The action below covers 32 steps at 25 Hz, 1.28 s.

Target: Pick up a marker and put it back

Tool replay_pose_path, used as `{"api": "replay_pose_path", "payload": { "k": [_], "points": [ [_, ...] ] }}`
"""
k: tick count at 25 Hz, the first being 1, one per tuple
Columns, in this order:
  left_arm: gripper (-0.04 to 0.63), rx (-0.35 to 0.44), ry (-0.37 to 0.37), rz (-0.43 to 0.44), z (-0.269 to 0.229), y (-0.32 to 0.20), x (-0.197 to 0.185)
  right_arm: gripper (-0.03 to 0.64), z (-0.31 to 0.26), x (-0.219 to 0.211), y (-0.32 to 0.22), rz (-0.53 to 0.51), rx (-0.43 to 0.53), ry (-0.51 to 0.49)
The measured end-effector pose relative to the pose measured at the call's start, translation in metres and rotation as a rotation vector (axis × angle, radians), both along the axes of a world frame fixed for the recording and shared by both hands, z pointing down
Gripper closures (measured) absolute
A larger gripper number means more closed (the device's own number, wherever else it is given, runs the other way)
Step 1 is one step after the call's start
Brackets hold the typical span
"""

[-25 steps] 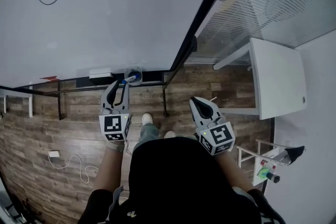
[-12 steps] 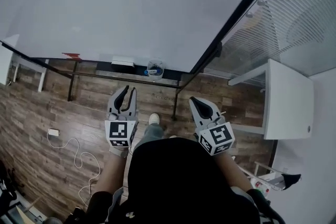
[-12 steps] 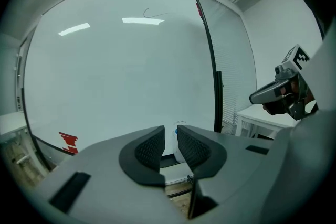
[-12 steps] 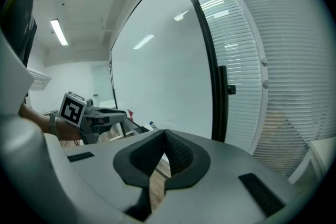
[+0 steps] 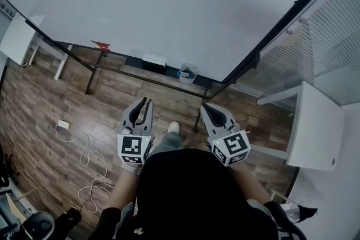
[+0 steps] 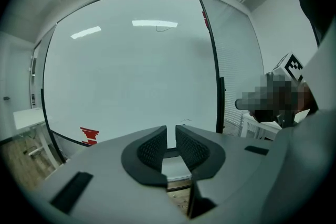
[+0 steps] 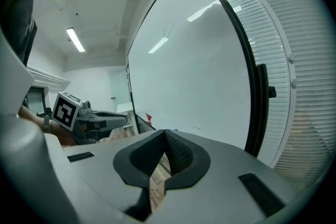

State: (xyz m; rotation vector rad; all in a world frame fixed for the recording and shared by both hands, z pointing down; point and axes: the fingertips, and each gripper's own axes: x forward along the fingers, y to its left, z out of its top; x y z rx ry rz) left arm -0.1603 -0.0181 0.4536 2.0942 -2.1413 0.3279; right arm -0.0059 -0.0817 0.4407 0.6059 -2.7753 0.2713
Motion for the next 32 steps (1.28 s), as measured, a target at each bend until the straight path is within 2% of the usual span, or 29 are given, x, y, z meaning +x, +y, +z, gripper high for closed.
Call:
{"api": "replay_pose_path", "payload": {
  "k": [9,18,32],
  "points": [
    [0.537,0.011,0.004,-0.023,-0.01,0.021,-0.002,0.589,-0.006,-0.02,0.017,-0.063,0.007,-0.027],
    [0.541,0.005,0.016,-0.015,-0.008,0.032,0.001,0.589,-0.008,-0.025,0.028,-0.093,0.028,-0.002],
    [0.545,-0.001,0.022,0.034,-0.007,0.03,0.007,0.589,-0.007,-0.019,0.031,-0.053,0.022,0.002]
  ]
}}
